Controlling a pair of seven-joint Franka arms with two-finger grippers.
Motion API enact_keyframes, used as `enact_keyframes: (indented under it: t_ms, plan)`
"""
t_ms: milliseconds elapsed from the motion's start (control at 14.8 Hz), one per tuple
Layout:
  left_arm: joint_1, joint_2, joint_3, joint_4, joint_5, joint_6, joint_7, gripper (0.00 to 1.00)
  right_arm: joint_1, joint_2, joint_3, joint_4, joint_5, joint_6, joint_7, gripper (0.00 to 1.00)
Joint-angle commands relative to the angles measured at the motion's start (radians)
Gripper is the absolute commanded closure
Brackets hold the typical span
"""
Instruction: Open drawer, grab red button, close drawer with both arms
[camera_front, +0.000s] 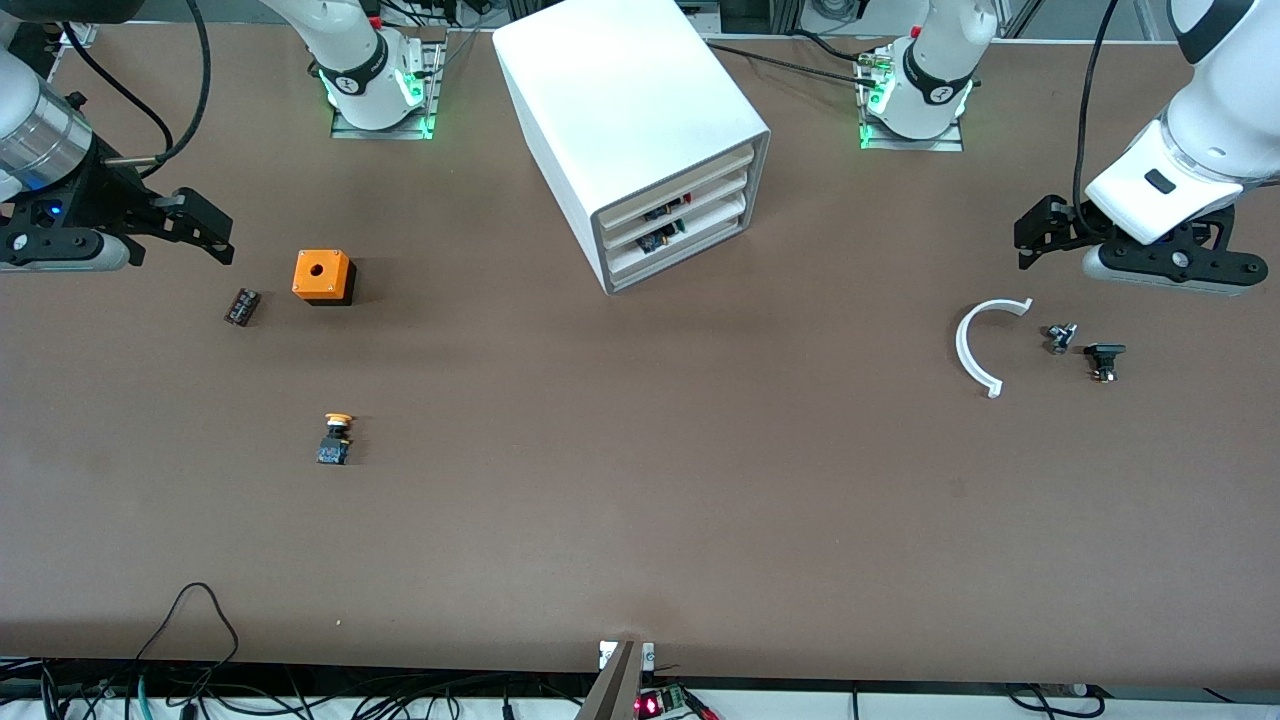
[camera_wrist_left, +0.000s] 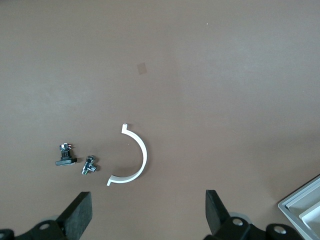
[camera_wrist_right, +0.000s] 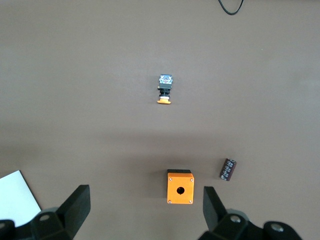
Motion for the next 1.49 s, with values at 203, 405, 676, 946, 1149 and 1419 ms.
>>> enact_keyframes:
  t_ms: [203, 405, 676, 946, 1149, 1419]
  plan:
    - [0.004, -0.021, -0.003, -0.016, -0.005, 0.005, -0.004, 0.0, 0.002, 0.001, -0.002, 0.024, 0.004, -0.019, -0.016, 0.0]
    - [0.004, -0.021, -0.001, -0.016, -0.011, 0.005, -0.005, 0.0, 0.002, 0.004, -0.002, 0.01, -0.008, -0.024, -0.008, 0.0]
    - [0.01, -0.019, 0.0, -0.016, -0.029, -0.025, 0.002, 0.0, 0.002, 0.002, -0.002, -0.022, -0.014, -0.013, -0.018, 0.0]
    - [0.001, -0.002, -0.013, -0.016, -0.034, -0.101, 0.01, 0.0, 0.007, 0.022, 0.0, -0.07, -0.027, 0.001, -0.019, 0.0]
    - [0.001, 0.024, -0.033, -0.017, -0.138, -0.234, 0.015, 0.0, 0.021, 0.056, 0.004, -0.062, -0.023, 0.051, -0.057, 0.0]
    - [0.002, 0.106, -0.033, -0.017, -0.345, -0.386, 0.015, 0.0, 0.082, 0.169, 0.004, 0.043, -0.022, 0.096, 0.025, 0.0]
